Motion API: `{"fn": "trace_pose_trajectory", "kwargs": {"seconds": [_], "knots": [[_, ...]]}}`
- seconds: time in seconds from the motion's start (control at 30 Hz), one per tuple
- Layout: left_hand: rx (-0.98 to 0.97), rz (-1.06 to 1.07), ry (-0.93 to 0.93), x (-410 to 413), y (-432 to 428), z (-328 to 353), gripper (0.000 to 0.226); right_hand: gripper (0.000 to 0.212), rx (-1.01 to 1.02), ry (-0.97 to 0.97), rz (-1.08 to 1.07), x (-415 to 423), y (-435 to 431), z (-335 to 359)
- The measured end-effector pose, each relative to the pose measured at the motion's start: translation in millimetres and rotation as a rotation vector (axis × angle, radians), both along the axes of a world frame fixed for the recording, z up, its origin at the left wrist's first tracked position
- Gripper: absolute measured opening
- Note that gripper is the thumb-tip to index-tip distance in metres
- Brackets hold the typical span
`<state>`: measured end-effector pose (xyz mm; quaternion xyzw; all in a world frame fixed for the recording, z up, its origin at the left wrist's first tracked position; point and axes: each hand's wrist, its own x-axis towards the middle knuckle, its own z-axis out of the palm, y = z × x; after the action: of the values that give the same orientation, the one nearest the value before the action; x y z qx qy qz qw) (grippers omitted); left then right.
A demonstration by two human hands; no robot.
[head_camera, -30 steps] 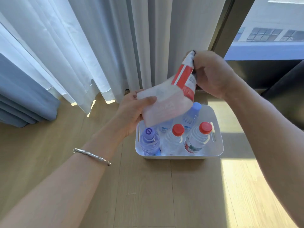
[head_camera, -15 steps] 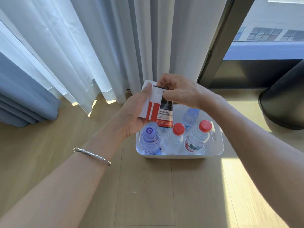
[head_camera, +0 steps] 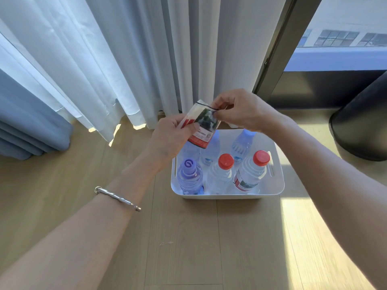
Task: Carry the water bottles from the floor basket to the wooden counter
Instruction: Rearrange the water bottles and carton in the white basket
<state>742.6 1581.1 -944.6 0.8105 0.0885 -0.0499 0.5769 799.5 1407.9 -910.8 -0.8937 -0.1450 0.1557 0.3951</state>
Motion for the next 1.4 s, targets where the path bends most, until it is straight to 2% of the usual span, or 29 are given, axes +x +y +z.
{"fn": "trace_pose_trajectory", "kwargs": {"seconds": [0.1, 0.13, 0.23, 0.3, 0.37, 0.53, 0.63, 0.7, 0.87, 0.93, 1.0, 1.13, 1.23, 1.4], "knots": [[0.011, -0.040, 0.031, -0.7, -1.2, -0.7, 0.040, 0.012, -0.161, -0.089, -0.034, 1.8, -10.2, 0.9], [0.021, -0.015, 0.038, 0.2, -1.1, -1.5, 0.043, 0.012, -0.242, -0.085, -0.015, 2.0, -12.5, -1.7], [0.055, 0.037, 0.030, 2.6, -0.8, -3.1, 0.032, 0.016, -0.484, -0.052, 0.079, -2.3, -10.0, -20.8], [0.067, 0.030, 0.034, 2.8, -1.8, -2.8, 0.021, 0.021, -0.568, -0.046, 0.136, -9.4, -3.9, -34.5], [0.085, -0.001, 0.038, 2.5, -3.5, -3.5, 0.016, 0.025, -0.618, -0.004, 0.170, -13.8, -0.6, -44.9], [0.264, -0.151, 0.084, 0.0, -9.4, -6.9, 0.029, 0.025, -0.609, 0.158, 0.111, -8.9, -4.4, -31.6], [0.371, -0.283, 0.099, -2.1, -21.3, -6.1, 0.031, 0.038, -0.844, 0.188, 0.132, -4.1, -10.6, -20.2], [0.403, -0.347, 0.091, -3.1, -32.1, -3.7, 0.032, 0.051, -0.922, 0.315, 0.109, -6.5, -16.7, -14.0], [0.402, -0.406, 0.053, -3.9, -48.8, 2.6, 0.032, 0.063, -0.888, 0.631, -0.040, -23.1, -33.3, -16.9], [0.383, -0.405, 0.055, -5.0, -51.4, 3.2, 0.032, 0.049, -0.851, 0.662, -0.087, -23.2, -35.6, -21.8], [0.341, -0.391, 0.051, -5.7, -52.3, 3.1, 0.031, 0.034, -0.851, 0.597, -0.078, -22.4, -35.8, -19.1], [0.249, -0.372, 0.041, -4.6, -50.0, 5.4, 0.033, 0.037, -0.823, 0.470, -0.021, -20.2, -38.4, 14.8], [0.126, -0.371, 0.045, -4.2, -49.3, 13.8, 0.044, 0.033, -0.770, 0.381, -0.037, -14.9, -43.6, 57.2], [0.003, -0.441, 0.046, -4.3, -57.7, 22.5, 0.075, 0.038, -0.543, -0.015, -0.066, -24.8, -37.9, 121.2]]}}
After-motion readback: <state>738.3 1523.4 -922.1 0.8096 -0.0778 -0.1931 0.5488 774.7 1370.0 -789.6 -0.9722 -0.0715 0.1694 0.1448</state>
